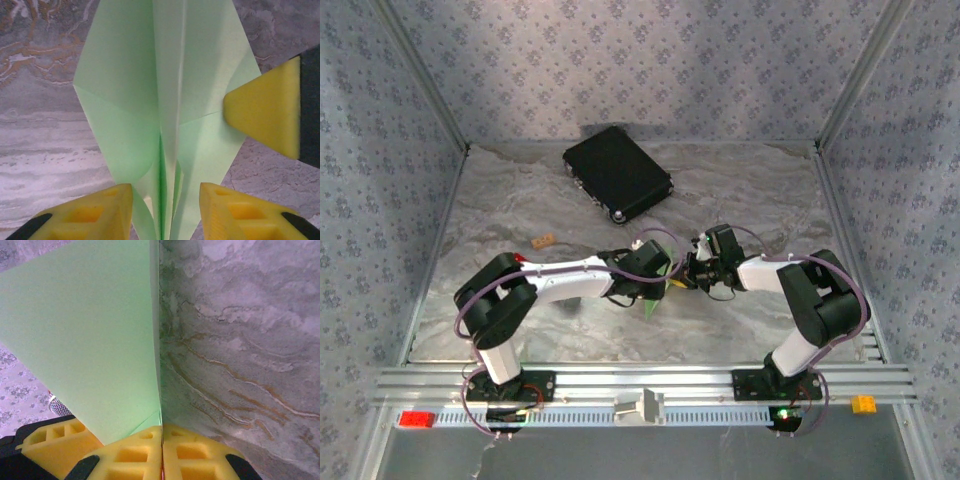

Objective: Fold a paper plane with a square sheet of paper (pick it up from the middle)
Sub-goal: Turn over a paper plane at the center of the table.

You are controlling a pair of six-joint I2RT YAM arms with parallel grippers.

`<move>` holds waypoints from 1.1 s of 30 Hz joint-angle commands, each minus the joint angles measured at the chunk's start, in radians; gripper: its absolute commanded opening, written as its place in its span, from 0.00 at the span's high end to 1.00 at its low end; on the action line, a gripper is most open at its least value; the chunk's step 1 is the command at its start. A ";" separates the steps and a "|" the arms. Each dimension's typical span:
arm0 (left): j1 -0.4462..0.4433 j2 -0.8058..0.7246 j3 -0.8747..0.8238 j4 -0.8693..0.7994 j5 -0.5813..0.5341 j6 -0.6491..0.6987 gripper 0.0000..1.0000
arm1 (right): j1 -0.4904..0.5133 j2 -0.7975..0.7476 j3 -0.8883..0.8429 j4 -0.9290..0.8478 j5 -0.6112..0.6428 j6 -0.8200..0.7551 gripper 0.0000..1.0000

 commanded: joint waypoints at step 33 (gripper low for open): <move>0.002 0.089 0.070 -0.042 0.019 0.028 0.84 | -0.009 -0.004 -0.009 -0.015 -0.005 -0.016 0.91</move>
